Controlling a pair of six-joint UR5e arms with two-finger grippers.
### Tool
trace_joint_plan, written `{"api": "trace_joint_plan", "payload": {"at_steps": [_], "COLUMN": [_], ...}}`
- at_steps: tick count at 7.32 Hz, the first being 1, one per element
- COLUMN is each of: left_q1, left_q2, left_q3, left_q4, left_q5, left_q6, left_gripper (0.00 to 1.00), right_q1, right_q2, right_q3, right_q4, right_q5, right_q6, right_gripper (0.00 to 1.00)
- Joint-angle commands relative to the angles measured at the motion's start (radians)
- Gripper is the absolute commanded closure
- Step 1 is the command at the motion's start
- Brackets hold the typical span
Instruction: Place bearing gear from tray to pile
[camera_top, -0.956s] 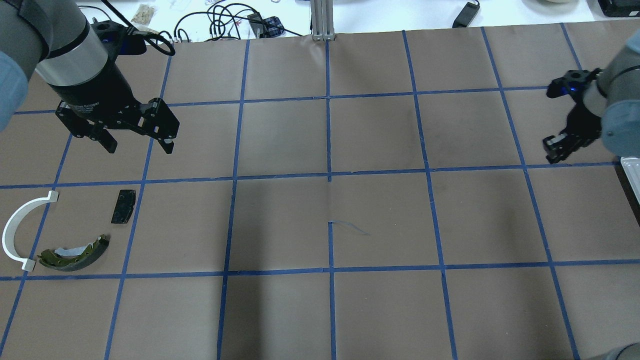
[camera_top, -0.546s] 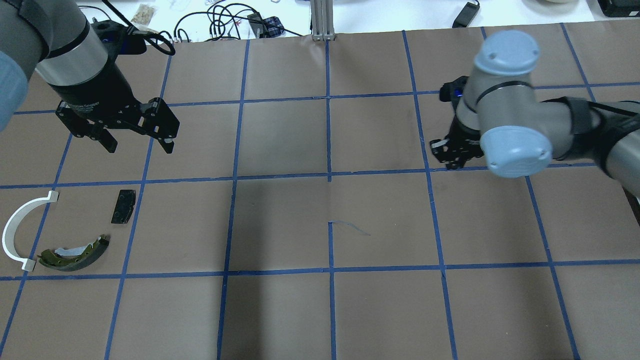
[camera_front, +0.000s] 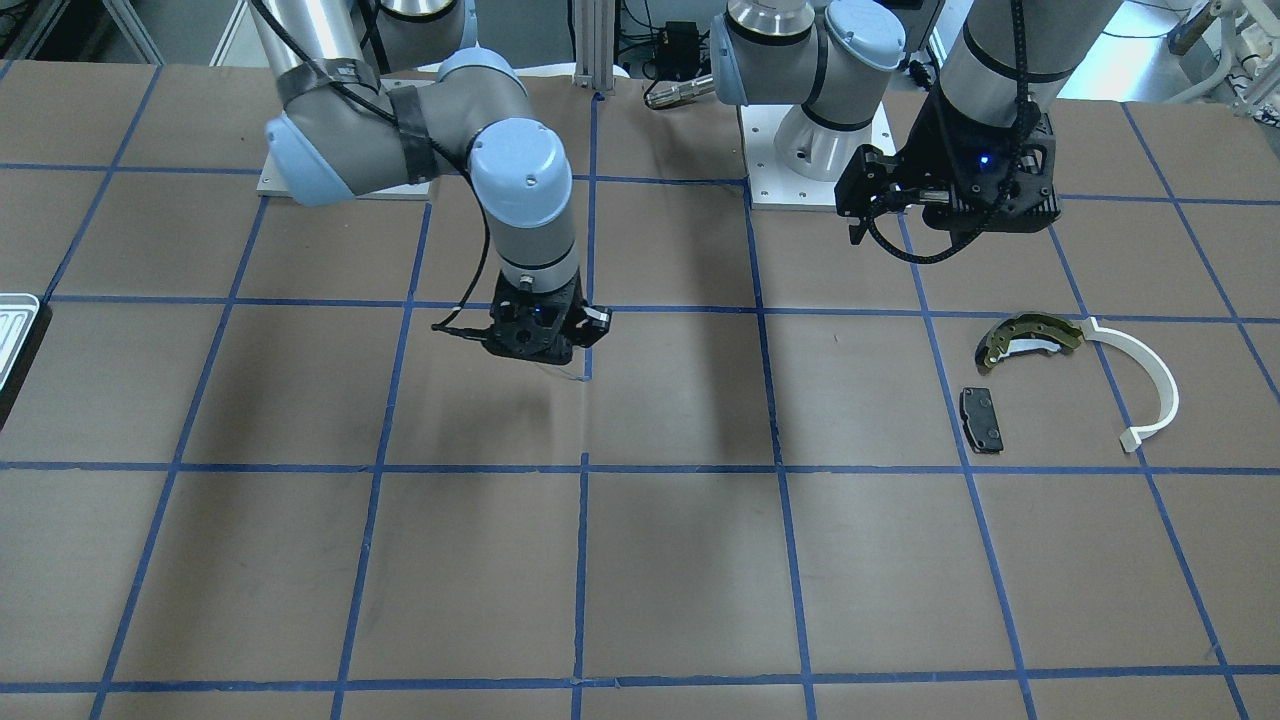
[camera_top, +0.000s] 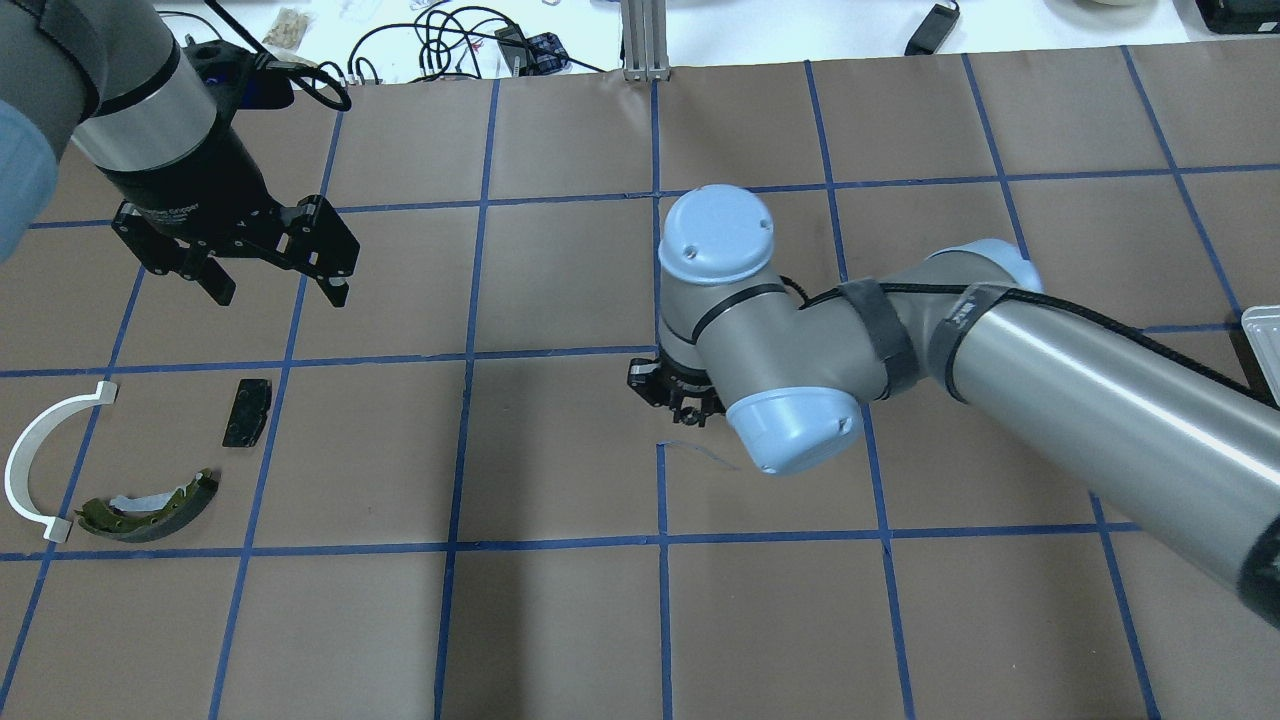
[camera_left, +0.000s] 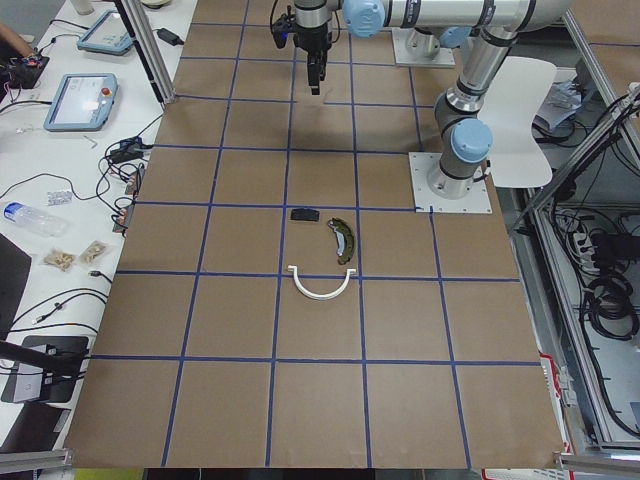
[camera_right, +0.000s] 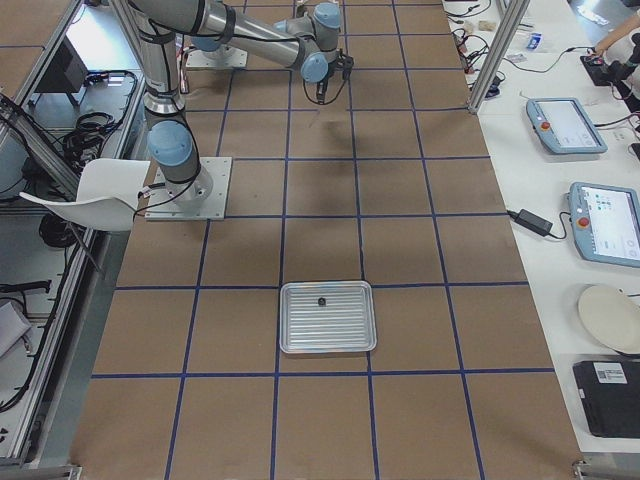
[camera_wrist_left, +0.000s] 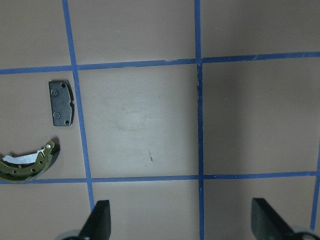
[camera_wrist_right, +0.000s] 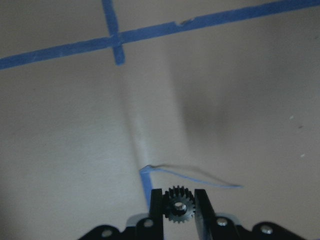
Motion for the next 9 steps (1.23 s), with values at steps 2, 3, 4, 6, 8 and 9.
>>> {"api": "trace_joint_plan", "payload": {"at_steps": [2, 3, 4, 6, 8, 9], "left_q1": [0.0, 0.0, -0.006, -0.012, -0.063, -0.113], "left_q2": [-0.004, -0.009, -0.01, -0.012, -0.016, -0.038], "left_q3": [0.01, 0.003, 0.0, 0.0, -0.016, -0.02], "left_q4": [0.003, 0.051, 0.081, 0.081, 0.086, 0.112], "left_q5": [-0.011, -0.009, -0.015, -0.047, -0.08, -0.081], "left_q6": [-0.005, 0.012, -0.006, -0.008, -0.014, -0.061], "left_gripper": [0.0, 0.0, 0.0, 0.0, 0.0, 0.0], "right_q1": [0.07, 0.068, 0.048, -0.089, -0.358, -0.49], "right_q2": [0.117, 0.119, 0.114, 0.098, -0.014, -0.056], "right_q3": [-0.01, -0.024, -0.039, -0.065, -0.055, -0.055], "right_q4": [-0.139, -0.14, -0.137, -0.054, 0.104, 0.17], "right_q5": [0.067, 0.069, 0.069, 0.037, 0.01, 0.003], "right_q6": [0.195, 0.2, 0.191, 0.042, -0.289, -0.421], "right_gripper": [0.86, 0.43, 0.0, 0.0, 0.0, 0.0]}}
